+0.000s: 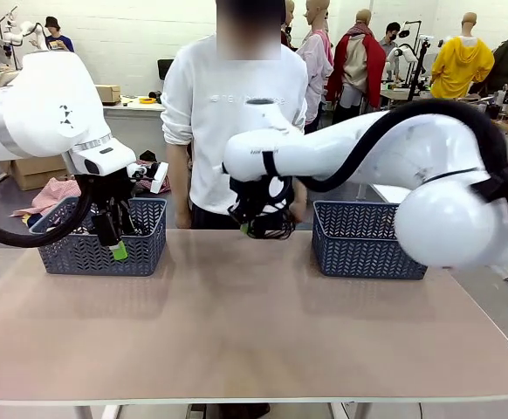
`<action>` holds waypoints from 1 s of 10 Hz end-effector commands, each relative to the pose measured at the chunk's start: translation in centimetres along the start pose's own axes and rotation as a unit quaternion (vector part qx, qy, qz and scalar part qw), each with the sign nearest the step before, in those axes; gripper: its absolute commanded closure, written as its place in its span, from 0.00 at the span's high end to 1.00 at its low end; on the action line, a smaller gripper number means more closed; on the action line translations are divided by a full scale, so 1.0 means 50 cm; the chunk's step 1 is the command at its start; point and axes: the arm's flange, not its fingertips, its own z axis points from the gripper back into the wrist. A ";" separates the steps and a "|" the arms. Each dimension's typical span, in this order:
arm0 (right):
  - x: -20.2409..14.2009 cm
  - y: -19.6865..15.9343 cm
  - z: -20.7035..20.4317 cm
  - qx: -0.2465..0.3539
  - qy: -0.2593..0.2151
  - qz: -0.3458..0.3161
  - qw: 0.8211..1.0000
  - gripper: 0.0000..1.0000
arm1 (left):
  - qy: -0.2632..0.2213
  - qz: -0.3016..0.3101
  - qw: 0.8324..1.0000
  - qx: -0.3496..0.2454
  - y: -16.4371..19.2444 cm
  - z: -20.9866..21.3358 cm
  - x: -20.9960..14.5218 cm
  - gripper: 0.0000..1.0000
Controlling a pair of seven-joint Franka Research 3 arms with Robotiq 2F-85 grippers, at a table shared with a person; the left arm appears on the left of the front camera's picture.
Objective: Organize the cables according to human instructions.
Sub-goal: Pick up a bundle of cables and place it in the basket indicated by the human.
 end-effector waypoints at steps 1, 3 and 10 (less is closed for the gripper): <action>-0.079 -0.021 0.077 0.026 0.007 0.114 0.993 0.00 | 0.002 0.002 1.000 0.003 0.003 0.004 -0.003 1.00; -0.134 -0.053 0.137 0.029 0.008 0.189 0.981 0.00 | 0.002 0.002 1.000 0.003 0.003 0.004 -0.003 1.00; -0.406 -0.188 0.199 0.050 -0.007 0.264 0.963 0.00 | 0.002 0.002 1.000 0.003 0.003 0.004 -0.003 1.00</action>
